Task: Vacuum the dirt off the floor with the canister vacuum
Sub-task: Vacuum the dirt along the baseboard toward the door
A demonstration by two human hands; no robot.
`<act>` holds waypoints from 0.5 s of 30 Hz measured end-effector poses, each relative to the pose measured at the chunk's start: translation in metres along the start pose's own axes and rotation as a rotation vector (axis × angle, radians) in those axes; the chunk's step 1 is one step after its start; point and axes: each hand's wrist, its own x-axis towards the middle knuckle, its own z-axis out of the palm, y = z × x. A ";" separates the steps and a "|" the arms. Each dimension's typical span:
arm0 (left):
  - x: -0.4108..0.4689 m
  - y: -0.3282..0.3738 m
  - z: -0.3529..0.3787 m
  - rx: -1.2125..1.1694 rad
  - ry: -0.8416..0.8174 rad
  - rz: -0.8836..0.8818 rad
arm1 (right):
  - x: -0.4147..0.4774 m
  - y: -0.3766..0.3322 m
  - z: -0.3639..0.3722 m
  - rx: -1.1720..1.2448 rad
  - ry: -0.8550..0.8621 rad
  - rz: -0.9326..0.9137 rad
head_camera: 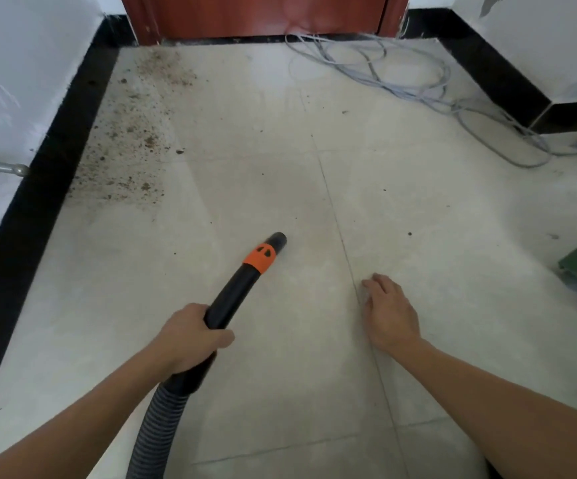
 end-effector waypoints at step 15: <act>0.167 0.096 -0.078 -0.320 0.157 -0.152 | 0.169 -0.105 0.013 -0.129 -0.079 -0.325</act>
